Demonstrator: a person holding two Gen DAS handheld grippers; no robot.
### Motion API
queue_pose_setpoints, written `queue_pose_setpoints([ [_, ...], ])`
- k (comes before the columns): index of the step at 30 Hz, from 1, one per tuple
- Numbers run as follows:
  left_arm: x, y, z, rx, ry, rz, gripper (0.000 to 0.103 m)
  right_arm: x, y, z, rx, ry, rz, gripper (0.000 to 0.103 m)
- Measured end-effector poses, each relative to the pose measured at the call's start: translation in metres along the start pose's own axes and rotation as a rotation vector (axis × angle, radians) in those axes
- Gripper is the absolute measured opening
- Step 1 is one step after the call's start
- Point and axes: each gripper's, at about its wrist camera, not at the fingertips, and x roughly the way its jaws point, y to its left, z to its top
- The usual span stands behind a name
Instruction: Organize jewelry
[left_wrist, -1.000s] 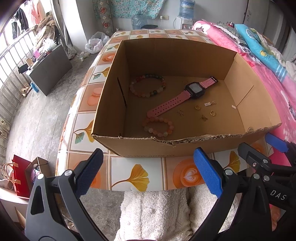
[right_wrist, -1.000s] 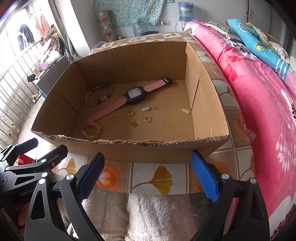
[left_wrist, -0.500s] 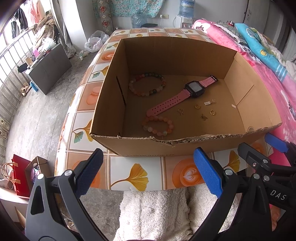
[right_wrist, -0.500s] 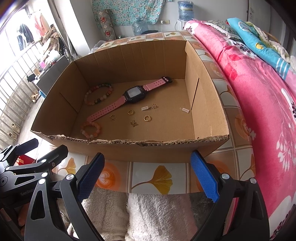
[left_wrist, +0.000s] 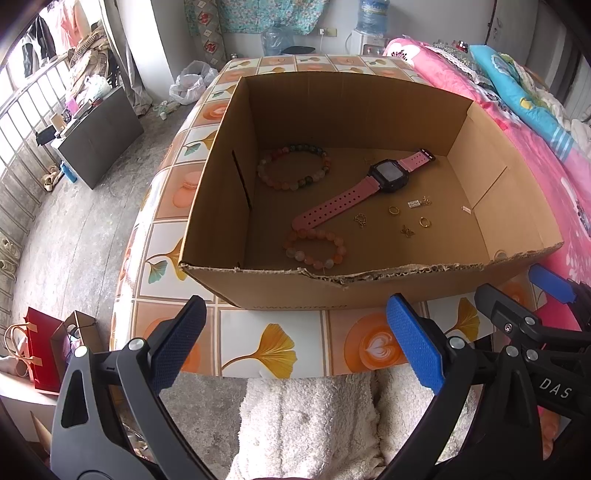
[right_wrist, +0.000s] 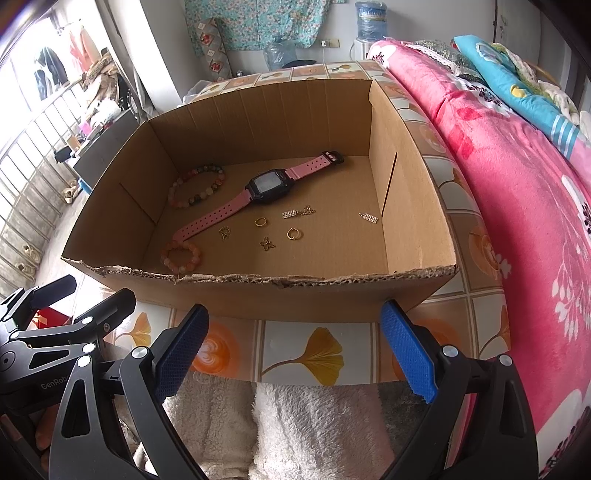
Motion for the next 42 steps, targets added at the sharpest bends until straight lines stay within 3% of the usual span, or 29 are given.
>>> queue_pose_setpoints([
  [42, 0.0012, -0.0018, -0.0004, 0.005, 0.008, -0.001, 0.094, 0.0008, -0.0037, 0.0004, 0.011, 0.008, -0.001, 0.092],
])
